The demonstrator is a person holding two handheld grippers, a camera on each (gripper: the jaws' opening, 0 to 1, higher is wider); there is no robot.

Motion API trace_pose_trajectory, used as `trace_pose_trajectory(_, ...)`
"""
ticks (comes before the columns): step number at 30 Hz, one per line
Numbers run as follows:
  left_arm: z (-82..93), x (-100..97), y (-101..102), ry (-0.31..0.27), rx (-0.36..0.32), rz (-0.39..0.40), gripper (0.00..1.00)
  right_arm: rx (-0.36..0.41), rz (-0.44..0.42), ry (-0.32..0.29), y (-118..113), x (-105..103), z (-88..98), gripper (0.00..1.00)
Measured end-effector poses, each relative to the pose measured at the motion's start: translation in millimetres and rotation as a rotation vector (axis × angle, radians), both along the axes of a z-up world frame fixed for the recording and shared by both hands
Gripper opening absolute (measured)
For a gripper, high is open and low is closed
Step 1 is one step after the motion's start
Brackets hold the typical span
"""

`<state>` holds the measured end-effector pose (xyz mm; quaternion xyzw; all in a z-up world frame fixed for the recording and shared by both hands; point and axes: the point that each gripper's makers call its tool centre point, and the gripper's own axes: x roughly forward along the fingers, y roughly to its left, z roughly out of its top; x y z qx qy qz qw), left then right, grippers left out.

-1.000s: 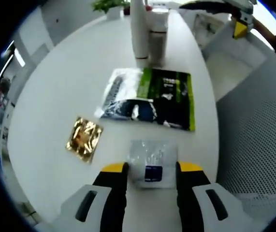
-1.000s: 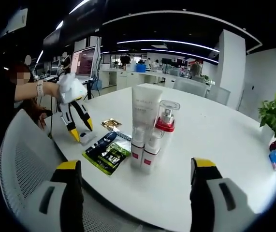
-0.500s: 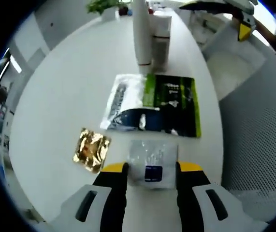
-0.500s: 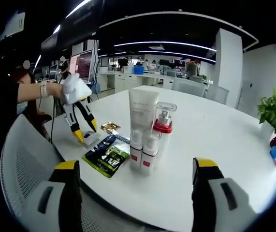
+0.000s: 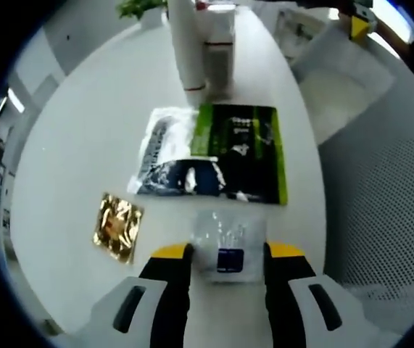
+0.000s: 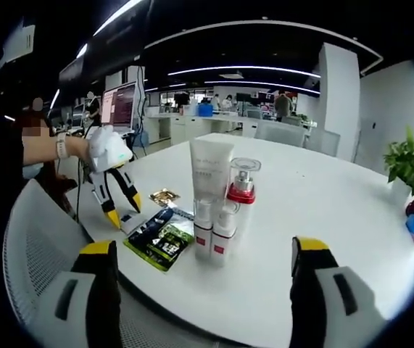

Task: Arrange the skincare products in the storage area until every visible bottle or jar stands upright without overlapping.

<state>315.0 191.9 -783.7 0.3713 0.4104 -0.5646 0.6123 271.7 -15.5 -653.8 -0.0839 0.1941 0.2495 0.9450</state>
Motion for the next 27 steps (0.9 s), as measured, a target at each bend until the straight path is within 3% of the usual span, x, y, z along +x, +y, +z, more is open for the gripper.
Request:
trace_pose_trajectory(14, -2.7, -5.4, -3.3, -0.009, 0.015, -0.023, 0.38, -0.011, 0.000, -0.001, -0.3, -0.1, -1.0, 0.99)
trace_pose_trajectory(27, -3.0, -8.4, -4.3, -0.012, 0.012, 0.018, 0.38, -0.020, 0.009, -0.002, 2.2, -1.0, -2.0, 0.99)
